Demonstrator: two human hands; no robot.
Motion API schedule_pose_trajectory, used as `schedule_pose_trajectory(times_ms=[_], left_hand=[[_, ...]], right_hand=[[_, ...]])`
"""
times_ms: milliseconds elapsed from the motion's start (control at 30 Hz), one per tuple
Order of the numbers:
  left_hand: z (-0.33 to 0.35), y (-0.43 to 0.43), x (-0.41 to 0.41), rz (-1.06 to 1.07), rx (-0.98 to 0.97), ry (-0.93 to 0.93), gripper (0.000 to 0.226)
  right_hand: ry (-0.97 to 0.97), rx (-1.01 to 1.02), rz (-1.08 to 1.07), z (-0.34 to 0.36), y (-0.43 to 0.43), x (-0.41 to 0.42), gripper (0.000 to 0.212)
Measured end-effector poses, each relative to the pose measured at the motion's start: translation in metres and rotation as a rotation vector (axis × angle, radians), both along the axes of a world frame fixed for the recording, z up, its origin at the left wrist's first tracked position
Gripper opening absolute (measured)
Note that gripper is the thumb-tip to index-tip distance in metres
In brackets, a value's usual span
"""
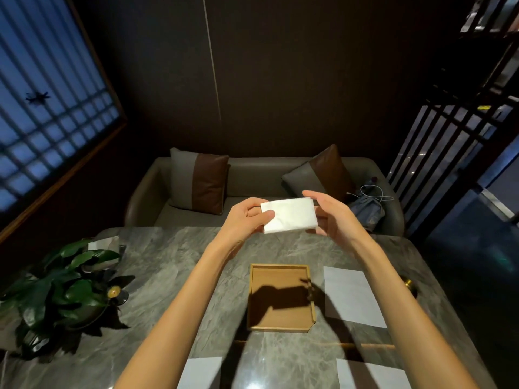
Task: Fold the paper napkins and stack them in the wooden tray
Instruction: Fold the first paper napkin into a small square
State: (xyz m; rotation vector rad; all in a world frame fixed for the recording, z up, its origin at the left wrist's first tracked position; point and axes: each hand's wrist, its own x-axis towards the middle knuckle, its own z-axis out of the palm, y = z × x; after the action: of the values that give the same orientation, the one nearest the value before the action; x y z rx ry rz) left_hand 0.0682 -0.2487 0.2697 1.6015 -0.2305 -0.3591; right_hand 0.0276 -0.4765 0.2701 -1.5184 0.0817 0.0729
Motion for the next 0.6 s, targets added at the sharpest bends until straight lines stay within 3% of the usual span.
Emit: schedule_pose_trajectory(times_ms=[133, 300, 400, 500, 600], left_hand=[[-0.005, 0.004, -0.012, 0.039, 0.093, -0.14, 0.02], [-0.017, -0.003, -0.031, 0.142, 0.104, -0.205, 0.012], [-0.024, -0.003, -0.044, 0.217, 0.091, -0.119, 0.011], [-0.038, 0.002, -0.062, 0.043, 0.096, 0.112, 0.025], [-0.071, 0.002, -0.086, -0.032, 0.243, 0.134, 0.024]], right_hand=[[0.006, -0.136, -0.058, -0.017, 0.006, -0.016, 0.015], [-0.034, -0.112, -0.219, -0.031, 0.017, -0.034, 0.021], [-0.02, -0.079, -0.211, -0.038, 0.02, -0.045, 0.026], [-0.074, -0.276, -0.211, -0.047, 0.017, -0.053, 0.023], [-0.057, -0.47, -0.039, -0.064, 0.018, -0.061, 0.02]])
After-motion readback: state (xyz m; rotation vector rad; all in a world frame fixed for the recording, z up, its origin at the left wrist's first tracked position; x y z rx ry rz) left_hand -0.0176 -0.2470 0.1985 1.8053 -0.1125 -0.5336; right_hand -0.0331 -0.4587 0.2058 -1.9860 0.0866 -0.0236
